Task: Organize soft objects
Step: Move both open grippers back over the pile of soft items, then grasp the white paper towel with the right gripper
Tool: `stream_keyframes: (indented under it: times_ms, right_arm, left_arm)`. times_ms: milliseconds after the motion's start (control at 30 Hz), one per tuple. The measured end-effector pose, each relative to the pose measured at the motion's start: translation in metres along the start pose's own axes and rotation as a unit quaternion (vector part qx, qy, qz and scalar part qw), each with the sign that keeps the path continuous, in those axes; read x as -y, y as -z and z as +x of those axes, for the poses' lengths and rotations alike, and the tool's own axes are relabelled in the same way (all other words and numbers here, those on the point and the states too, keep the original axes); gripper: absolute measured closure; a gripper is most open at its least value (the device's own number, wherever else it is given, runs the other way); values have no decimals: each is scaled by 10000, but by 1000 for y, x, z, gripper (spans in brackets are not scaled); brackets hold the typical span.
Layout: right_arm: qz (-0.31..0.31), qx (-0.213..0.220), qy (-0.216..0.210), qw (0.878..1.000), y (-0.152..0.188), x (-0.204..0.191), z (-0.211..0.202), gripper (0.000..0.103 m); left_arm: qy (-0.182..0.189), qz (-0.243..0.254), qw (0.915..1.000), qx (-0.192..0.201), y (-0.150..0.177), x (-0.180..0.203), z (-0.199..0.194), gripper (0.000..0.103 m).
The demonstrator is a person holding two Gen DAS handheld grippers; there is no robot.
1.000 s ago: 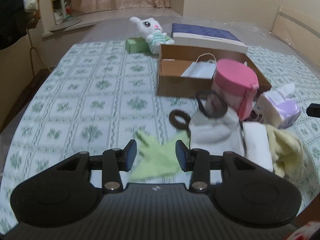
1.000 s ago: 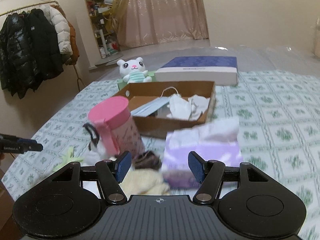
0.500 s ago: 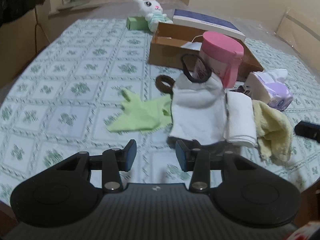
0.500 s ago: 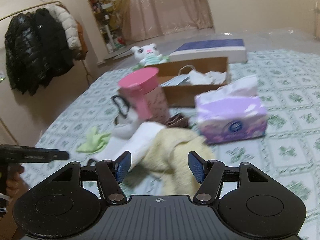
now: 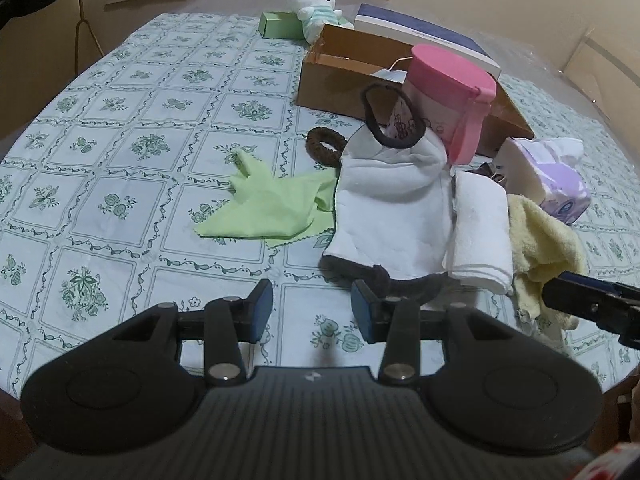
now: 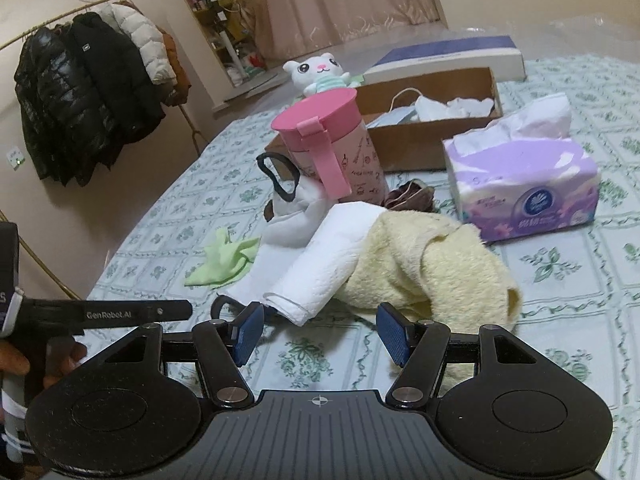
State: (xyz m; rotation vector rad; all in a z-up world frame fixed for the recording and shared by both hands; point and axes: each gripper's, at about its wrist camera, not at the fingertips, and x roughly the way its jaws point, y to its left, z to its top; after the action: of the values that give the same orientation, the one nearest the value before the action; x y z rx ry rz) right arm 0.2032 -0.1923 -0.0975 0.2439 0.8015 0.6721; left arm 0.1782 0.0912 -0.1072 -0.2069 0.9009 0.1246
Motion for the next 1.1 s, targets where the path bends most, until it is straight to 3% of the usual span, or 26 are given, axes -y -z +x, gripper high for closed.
stream_keyframes:
  times_ms: [600, 700, 833, 933, 1100]
  right_arm:
    - [825, -4, -197, 9964, -4, 0, 42, 42]
    - [1124, -47, -266, 9933, -5, 3, 53, 52]
    - [1615, -93, -361, 9862, -6, 12, 64, 77]
    - [1582, -18, -439, 9864, -9, 14, 59, 81]
    - [751, 223, -405, 9961, -15, 1, 29, 83]
  left_arm:
    - [69, -100, 9998, 154, 2, -3, 8, 62]
    - [83, -82, 9998, 150, 3, -2, 10, 62]
    - [129, -50, 9998, 153, 3, -1, 12, 62]
    - [174, 64, 9996, 215, 4, 3, 12, 60]
    - [246, 388, 9983, 346, 7, 14, 11, 56]
